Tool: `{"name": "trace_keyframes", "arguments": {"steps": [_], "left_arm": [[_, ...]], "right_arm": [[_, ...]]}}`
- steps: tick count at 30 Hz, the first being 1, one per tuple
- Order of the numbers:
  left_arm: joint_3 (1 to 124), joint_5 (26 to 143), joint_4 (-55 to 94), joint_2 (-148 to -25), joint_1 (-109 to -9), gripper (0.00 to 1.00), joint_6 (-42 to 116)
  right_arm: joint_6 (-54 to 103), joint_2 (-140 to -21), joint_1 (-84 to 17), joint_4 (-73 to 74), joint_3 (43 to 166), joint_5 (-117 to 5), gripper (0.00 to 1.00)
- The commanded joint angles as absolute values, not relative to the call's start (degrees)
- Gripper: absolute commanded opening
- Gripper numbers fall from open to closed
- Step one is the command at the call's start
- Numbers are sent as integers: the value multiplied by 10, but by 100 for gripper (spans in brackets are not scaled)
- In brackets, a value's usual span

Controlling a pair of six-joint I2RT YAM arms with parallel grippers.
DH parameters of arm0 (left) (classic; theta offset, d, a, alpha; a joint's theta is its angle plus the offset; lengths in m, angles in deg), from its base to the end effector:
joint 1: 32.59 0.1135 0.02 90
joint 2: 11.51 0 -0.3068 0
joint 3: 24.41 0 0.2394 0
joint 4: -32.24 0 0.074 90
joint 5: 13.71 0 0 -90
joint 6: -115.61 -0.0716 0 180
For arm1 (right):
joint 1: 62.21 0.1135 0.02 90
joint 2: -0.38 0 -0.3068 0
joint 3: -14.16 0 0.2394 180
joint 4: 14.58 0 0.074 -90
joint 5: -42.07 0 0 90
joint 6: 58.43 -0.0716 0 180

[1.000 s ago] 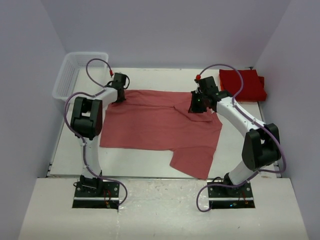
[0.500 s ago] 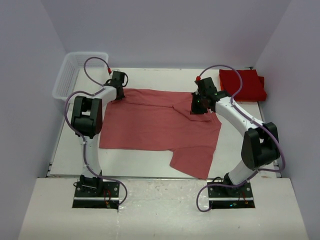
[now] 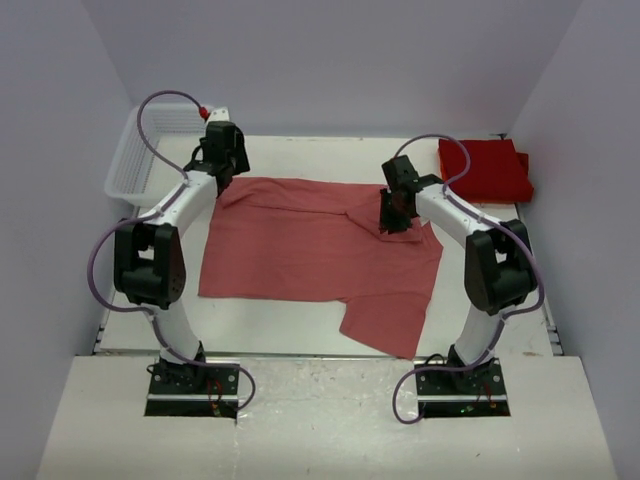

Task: Fold and stack the t-shirts
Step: Fold the flattened tshirt in 1/3 of the way

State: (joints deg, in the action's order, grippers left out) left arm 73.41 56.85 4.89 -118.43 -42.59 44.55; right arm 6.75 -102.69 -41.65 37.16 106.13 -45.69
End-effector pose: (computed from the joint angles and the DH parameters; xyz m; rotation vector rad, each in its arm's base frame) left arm 0.4567 -0.0563 0.2851 -0.3543 2.1376 0.0859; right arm 0.3668 0.1346 0.2368 0.1124 2.6800 0.2016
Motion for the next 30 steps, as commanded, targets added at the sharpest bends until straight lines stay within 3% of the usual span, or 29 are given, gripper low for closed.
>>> {"name": "trace_keyframes", "arguments": {"steps": [1,8,13,30], "left_arm": [[726,700,84,-1154,-441,57,448],[707,982,167,-1202,-503,54,458],[726,1051,224,-1282,-559,51,496],[722,1074,248,-1304,-601,50,500]], "right_arm": [[37,-1042,-420,413,1090,-397,27],[4,-1013,-467,426,1067,-376,31],[1,-985,-506,414,1034,-420,34],[8,-1012,-559,364,987,-459,33]]}}
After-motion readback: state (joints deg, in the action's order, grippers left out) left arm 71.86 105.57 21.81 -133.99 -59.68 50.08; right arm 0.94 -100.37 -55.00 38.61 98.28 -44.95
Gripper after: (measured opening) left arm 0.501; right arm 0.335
